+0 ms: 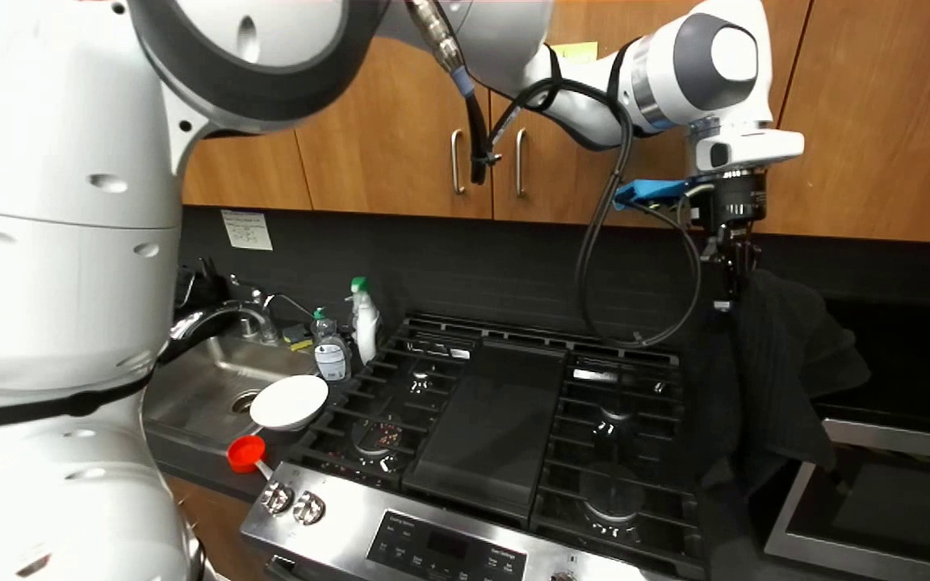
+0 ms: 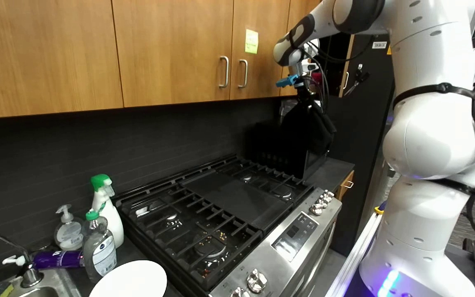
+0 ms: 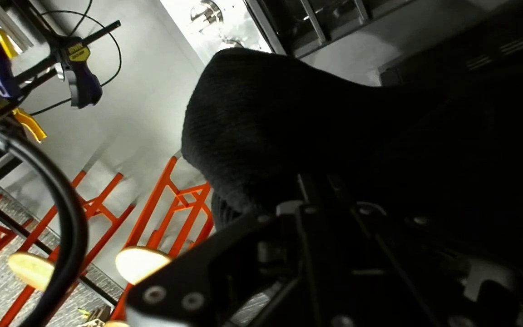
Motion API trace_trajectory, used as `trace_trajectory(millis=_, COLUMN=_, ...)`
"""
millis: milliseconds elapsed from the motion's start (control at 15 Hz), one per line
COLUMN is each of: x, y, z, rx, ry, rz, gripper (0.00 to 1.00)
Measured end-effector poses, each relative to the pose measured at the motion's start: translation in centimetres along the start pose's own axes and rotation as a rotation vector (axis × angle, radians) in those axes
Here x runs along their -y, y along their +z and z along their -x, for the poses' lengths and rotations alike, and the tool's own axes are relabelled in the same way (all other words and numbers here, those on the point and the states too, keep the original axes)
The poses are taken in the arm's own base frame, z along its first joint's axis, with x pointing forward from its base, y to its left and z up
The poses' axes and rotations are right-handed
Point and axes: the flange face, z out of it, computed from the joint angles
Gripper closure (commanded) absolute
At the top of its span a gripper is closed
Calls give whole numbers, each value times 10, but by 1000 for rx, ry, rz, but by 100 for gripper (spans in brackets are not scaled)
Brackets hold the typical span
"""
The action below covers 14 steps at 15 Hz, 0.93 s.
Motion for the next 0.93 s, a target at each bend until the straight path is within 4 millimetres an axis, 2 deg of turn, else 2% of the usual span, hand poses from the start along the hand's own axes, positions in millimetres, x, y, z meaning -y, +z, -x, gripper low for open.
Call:
trace_trajectory(millis=267, x=23, y=8, z=-14, rx=-33, ry=27, rz=-17, gripper=98)
trace_trajectory(millis=600, x=37, y=-8, z=-17, rx=-98, ry=-20, rz=-128, gripper=98)
trace_trajectory(millis=733, x=38, y=-11, z=-31, rx=-129, ry=-6, rz=-142, gripper=98)
trace_trajectory(millis=933, x=45, y=-2, z=-51, rx=-153, ry=20, rz=-133, gripper=98)
